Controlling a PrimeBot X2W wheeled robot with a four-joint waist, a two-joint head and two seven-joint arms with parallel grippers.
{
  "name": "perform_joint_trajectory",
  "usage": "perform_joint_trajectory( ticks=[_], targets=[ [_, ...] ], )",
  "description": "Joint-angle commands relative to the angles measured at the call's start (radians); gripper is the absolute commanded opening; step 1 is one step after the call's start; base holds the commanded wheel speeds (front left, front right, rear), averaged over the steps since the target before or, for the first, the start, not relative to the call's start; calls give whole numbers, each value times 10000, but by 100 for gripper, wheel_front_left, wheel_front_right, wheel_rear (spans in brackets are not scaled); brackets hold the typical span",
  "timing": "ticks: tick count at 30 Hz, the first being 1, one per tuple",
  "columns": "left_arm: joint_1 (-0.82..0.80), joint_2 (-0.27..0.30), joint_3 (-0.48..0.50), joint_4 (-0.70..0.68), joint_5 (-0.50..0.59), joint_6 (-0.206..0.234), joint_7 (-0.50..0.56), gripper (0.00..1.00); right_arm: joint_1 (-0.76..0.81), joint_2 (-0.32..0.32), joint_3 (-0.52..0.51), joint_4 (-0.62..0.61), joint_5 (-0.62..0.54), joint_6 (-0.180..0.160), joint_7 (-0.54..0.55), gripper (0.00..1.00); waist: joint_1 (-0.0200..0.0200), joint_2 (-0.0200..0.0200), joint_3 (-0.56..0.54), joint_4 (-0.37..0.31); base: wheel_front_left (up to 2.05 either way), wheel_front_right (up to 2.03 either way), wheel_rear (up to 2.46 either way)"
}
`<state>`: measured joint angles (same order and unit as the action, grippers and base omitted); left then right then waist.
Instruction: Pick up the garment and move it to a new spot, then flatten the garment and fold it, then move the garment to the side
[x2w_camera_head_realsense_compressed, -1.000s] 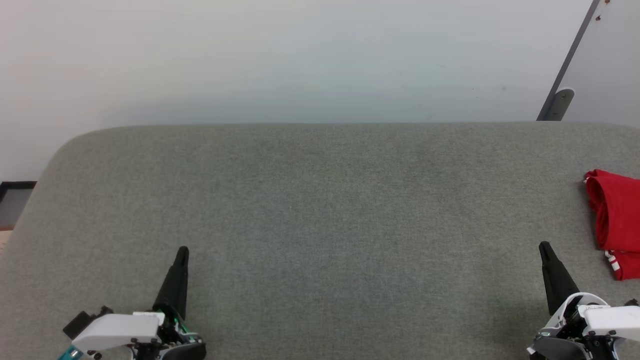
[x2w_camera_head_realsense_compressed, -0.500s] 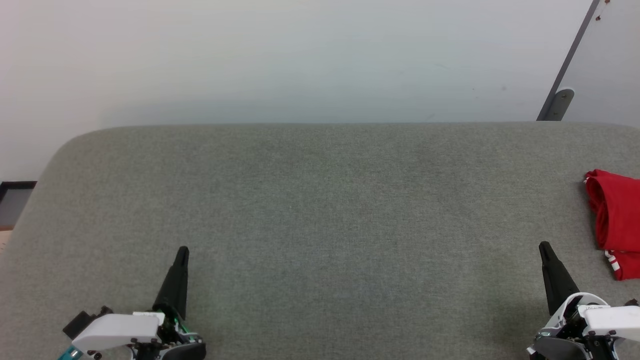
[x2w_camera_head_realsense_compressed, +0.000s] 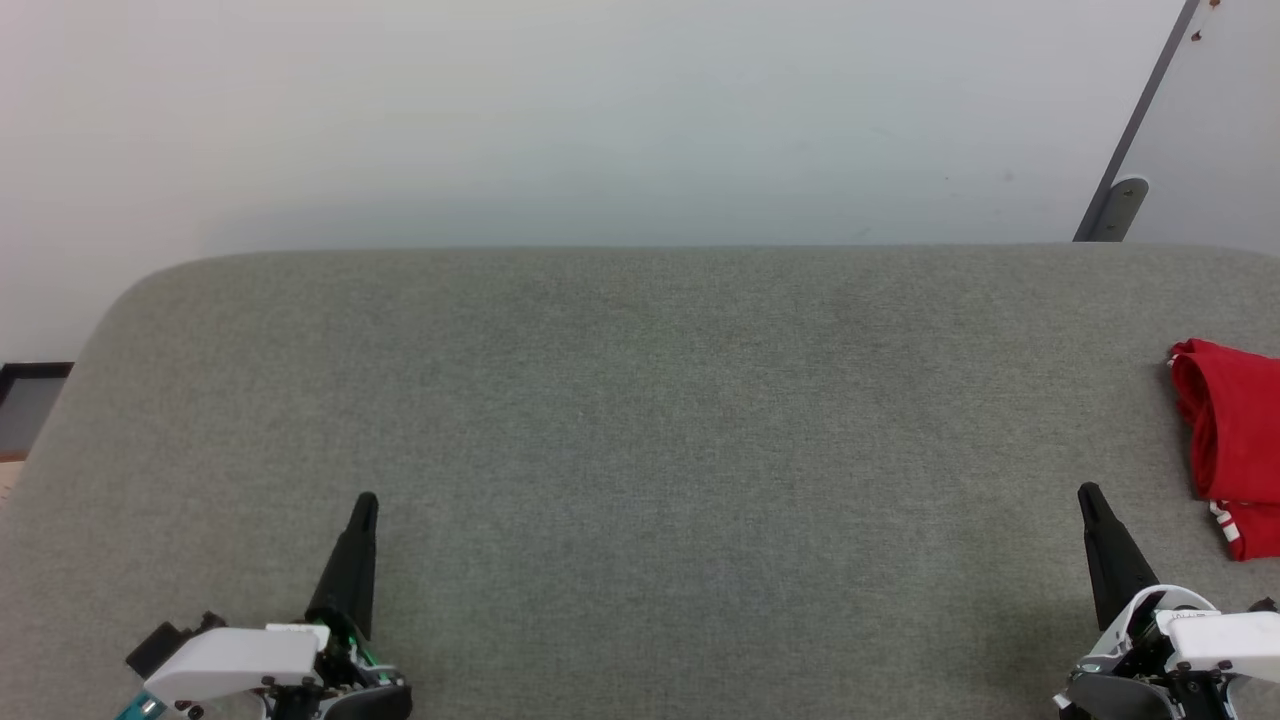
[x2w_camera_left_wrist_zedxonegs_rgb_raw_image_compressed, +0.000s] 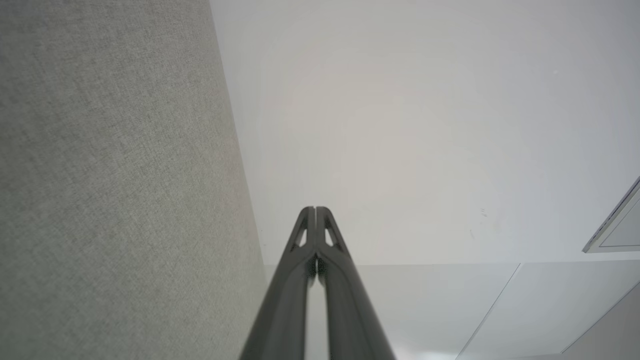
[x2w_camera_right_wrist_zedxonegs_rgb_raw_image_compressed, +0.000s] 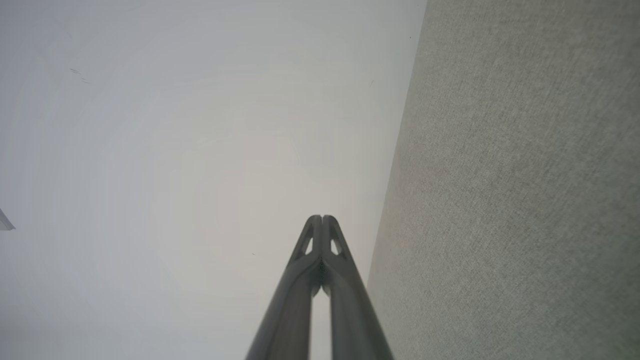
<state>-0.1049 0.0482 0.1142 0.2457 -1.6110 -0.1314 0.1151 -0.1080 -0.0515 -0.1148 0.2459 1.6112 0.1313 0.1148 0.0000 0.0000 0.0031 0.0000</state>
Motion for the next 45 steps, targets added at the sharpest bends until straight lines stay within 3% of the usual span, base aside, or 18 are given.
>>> perform_joint_trajectory(
  ticks=[1, 45],
  targets=[
    [-82, 3, 12, -15, -36, 14, 15, 0, -23, 35, 6, -20, 35, -10, 21, 0, 0, 0, 0, 0, 0, 0, 0],
    [-82, 4, 10, -16, -37, 14, 13, 0, -23, 36, 7, -21, 34, -10, 20, 0, 0, 0, 0, 0, 0, 0, 0]
  ],
)
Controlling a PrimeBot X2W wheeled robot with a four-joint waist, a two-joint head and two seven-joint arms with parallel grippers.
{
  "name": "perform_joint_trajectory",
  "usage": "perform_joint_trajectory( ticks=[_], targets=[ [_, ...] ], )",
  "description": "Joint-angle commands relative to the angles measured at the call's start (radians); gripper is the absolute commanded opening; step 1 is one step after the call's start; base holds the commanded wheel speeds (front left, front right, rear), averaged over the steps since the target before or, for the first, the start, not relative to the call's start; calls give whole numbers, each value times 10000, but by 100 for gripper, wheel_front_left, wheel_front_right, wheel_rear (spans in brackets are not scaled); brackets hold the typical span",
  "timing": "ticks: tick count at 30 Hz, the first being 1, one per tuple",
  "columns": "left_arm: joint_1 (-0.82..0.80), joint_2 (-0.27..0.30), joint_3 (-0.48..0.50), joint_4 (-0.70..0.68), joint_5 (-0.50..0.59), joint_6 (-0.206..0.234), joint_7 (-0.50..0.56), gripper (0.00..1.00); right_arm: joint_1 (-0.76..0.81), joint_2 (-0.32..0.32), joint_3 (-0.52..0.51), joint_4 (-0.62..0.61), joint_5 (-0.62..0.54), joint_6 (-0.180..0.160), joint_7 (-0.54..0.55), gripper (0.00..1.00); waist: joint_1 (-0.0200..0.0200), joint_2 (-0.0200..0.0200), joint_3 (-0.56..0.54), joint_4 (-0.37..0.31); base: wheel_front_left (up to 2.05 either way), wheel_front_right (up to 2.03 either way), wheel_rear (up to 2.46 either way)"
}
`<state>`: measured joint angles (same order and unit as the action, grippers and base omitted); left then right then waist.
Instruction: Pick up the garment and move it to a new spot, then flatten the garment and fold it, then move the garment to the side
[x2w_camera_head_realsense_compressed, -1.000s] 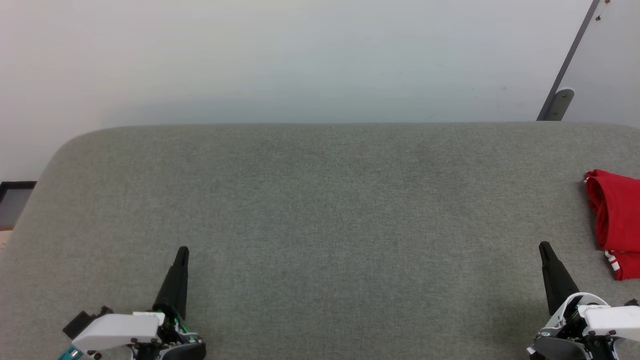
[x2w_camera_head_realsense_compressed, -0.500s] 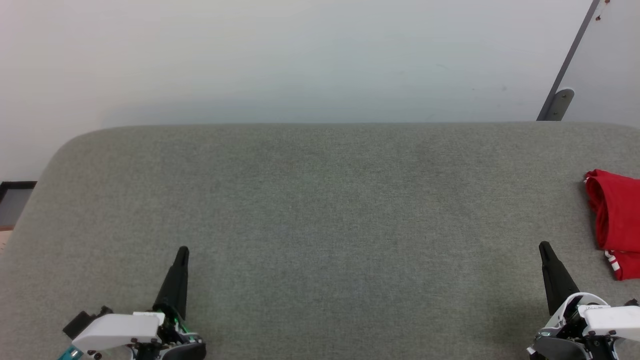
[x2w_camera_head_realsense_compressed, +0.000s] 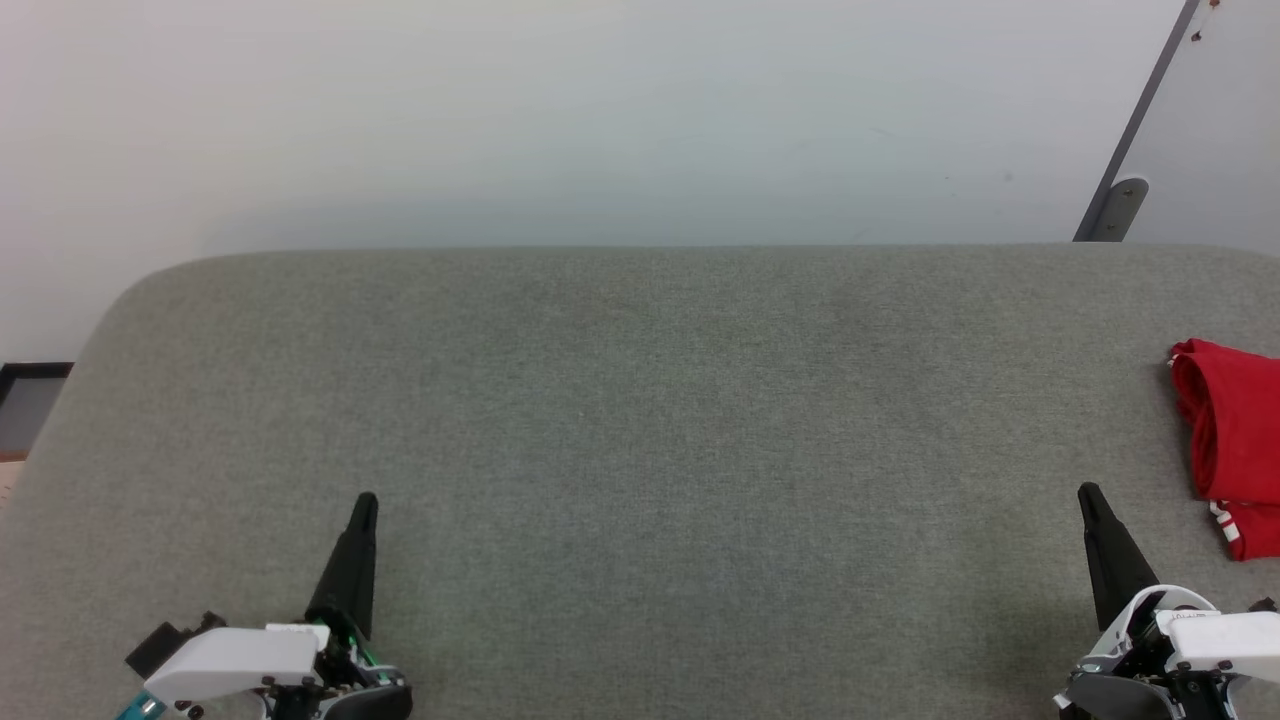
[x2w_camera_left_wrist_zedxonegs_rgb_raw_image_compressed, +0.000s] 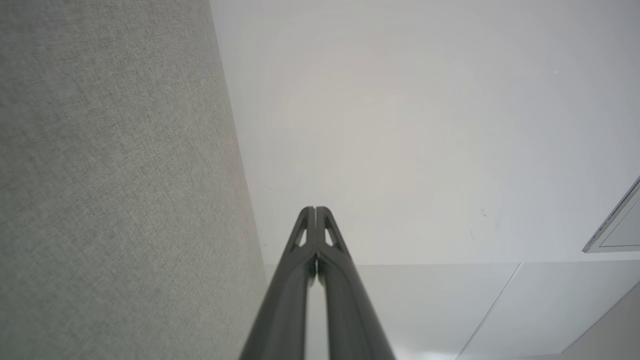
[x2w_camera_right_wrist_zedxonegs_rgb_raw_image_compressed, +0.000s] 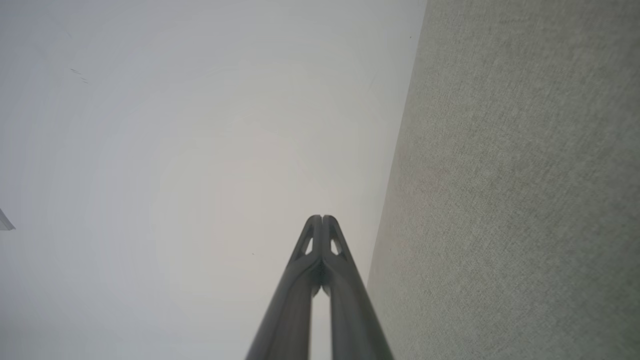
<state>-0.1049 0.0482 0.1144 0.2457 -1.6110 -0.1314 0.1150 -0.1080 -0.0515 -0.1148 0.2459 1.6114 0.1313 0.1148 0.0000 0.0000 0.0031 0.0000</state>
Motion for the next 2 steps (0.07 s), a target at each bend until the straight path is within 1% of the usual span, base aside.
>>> perform_joint_trajectory(
  ticks=[1, 2],
  targets=[
    [-82, 4, 9, -16, -37, 14, 15, 0, -23, 36, 7, -21, 32, -10, 20, 0, 0, 0, 0, 0, 0, 0, 0],
    [-82, 4, 11, -16, -37, 14, 16, 0, -23, 36, 7, -21, 32, -10, 20, 0, 0, 0, 0, 0, 0, 0, 0]
  ],
)
